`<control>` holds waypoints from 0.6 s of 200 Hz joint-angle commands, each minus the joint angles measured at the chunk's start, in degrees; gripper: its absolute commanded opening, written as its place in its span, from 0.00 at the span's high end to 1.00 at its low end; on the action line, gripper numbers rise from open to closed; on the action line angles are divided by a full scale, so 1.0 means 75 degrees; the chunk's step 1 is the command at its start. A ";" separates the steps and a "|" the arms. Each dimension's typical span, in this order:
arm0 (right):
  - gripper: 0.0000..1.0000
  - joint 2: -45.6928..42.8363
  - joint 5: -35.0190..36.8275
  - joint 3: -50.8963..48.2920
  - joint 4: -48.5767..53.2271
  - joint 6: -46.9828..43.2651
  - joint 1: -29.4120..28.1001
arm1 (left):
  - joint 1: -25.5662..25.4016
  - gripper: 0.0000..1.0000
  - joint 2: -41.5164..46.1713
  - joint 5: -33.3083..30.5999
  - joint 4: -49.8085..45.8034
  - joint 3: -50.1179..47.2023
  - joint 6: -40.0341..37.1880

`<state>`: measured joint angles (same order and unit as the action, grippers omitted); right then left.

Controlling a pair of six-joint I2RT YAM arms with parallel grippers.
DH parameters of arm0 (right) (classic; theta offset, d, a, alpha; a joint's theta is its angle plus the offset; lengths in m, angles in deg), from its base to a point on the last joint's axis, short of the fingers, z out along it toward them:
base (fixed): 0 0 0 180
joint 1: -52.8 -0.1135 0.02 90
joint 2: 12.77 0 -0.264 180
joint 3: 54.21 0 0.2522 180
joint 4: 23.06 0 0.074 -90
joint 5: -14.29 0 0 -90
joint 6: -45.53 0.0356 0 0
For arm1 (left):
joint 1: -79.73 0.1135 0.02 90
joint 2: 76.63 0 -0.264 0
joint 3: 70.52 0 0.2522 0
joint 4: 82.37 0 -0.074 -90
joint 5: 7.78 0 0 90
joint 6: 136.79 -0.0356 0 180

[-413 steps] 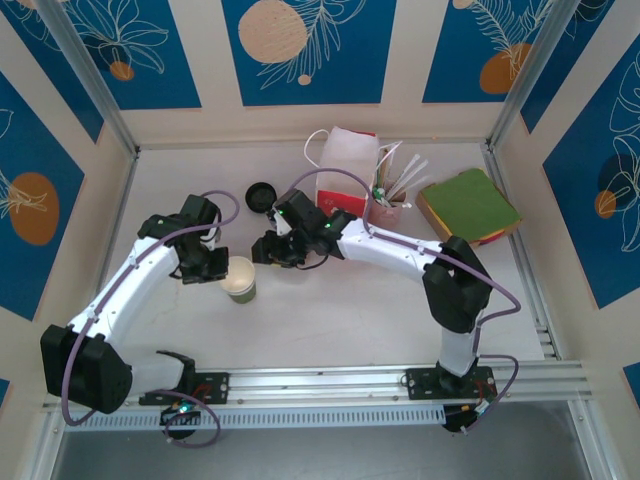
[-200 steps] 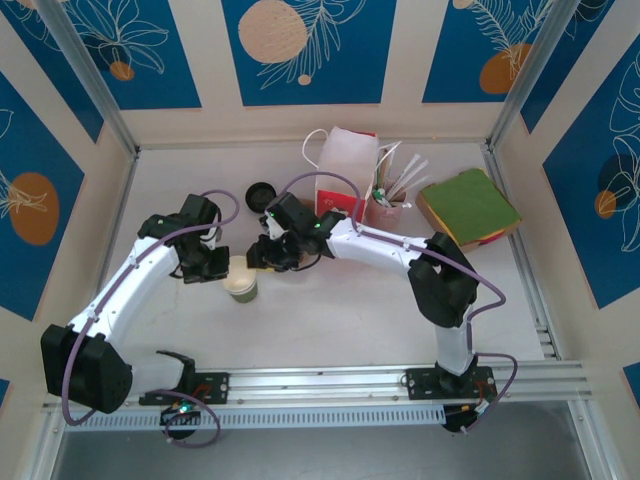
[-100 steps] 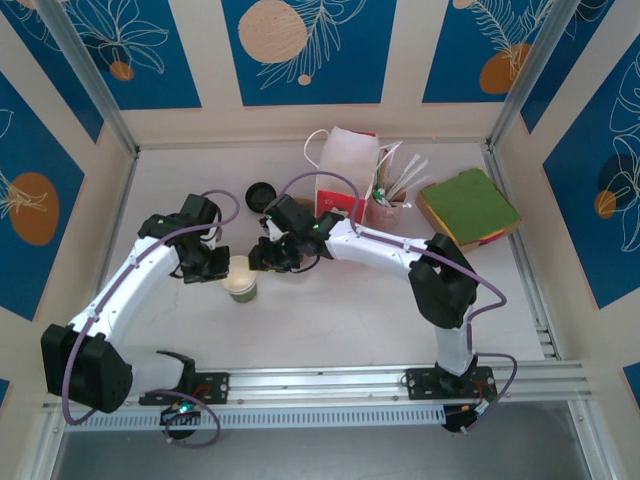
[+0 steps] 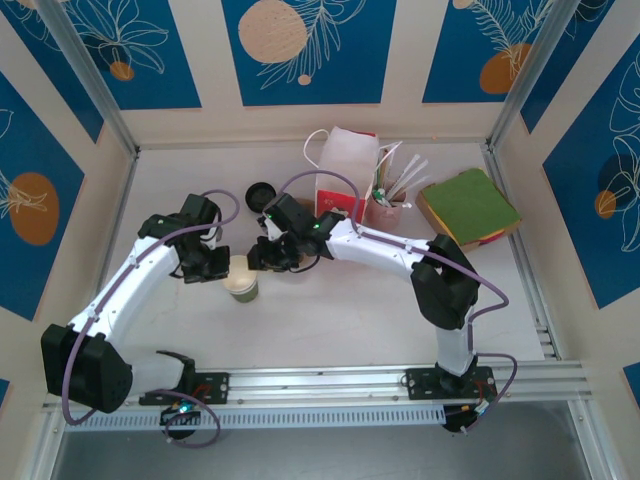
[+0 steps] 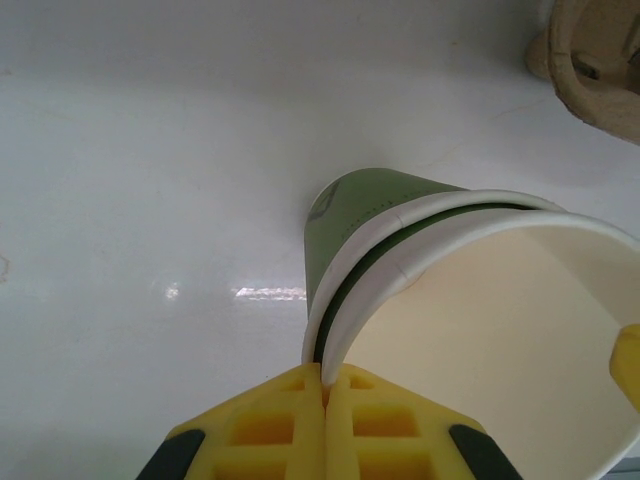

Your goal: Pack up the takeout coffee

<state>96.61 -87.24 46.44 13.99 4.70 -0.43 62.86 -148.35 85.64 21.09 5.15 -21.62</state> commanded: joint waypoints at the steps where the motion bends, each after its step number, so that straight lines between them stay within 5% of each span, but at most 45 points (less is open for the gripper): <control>1: 0.75 -0.0147 -0.0508 0.0065 -0.0294 0.0052 0.0006 | 0.0082 1.00 0.0036 0.0255 0.0036 -0.0046 0.0101; 120: 0.66 0.0038 -0.0807 -0.0241 -0.0539 0.0335 0.0055 | 0.0229 1.00 0.0351 0.1044 0.0215 0.0140 0.0263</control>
<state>96.66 -90.76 45.41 11.67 6.67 0.44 63.96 -146.97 89.10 21.61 5.11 -20.12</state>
